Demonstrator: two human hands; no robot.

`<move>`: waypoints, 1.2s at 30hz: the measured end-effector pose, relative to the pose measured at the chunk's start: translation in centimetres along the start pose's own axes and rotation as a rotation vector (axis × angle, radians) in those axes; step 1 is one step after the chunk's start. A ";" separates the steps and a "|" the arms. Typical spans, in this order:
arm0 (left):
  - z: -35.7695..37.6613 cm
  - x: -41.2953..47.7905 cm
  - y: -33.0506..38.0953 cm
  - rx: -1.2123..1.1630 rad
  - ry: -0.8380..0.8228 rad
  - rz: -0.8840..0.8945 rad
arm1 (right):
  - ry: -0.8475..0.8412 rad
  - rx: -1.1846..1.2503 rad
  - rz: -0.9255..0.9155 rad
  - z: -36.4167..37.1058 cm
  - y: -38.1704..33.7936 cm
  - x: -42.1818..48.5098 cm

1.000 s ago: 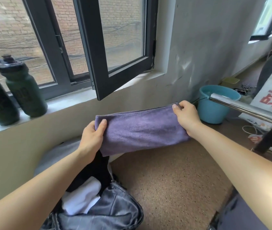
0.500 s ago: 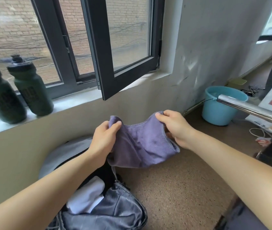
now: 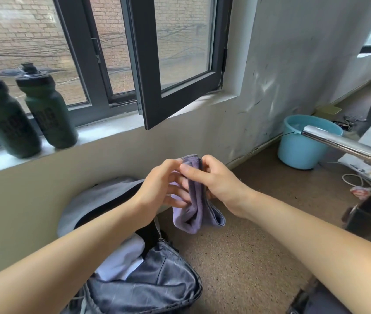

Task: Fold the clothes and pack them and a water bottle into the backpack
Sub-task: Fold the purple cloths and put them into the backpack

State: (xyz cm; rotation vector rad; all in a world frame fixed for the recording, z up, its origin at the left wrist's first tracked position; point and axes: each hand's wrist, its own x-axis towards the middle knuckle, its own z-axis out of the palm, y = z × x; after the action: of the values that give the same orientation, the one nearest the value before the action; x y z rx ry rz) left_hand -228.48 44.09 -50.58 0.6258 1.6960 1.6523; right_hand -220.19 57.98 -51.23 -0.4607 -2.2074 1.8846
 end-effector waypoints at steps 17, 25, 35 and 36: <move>-3.7 2.3 -1.7 0.000 0.250 -0.002 | -0.076 0.269 0.031 -3.8 -0.9 1.6; -2.3 1.9 -2.5 0.039 0.102 -0.021 | 0.032 0.199 0.053 -4.3 -0.1 2.1; -1.5 1.6 -2.5 0.636 0.386 0.328 | 0.180 -0.119 0.062 -3.6 0.4 1.9; -1.3 1.4 -2.5 0.671 0.409 0.373 | 0.186 -0.117 0.066 -3.4 0.4 1.9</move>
State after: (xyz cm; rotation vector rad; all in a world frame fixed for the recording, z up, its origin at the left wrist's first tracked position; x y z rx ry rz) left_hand -230.07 44.02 -53.26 1.0150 2.6024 1.4990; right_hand -220.76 61.91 -51.19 -0.7065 -2.2112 1.6729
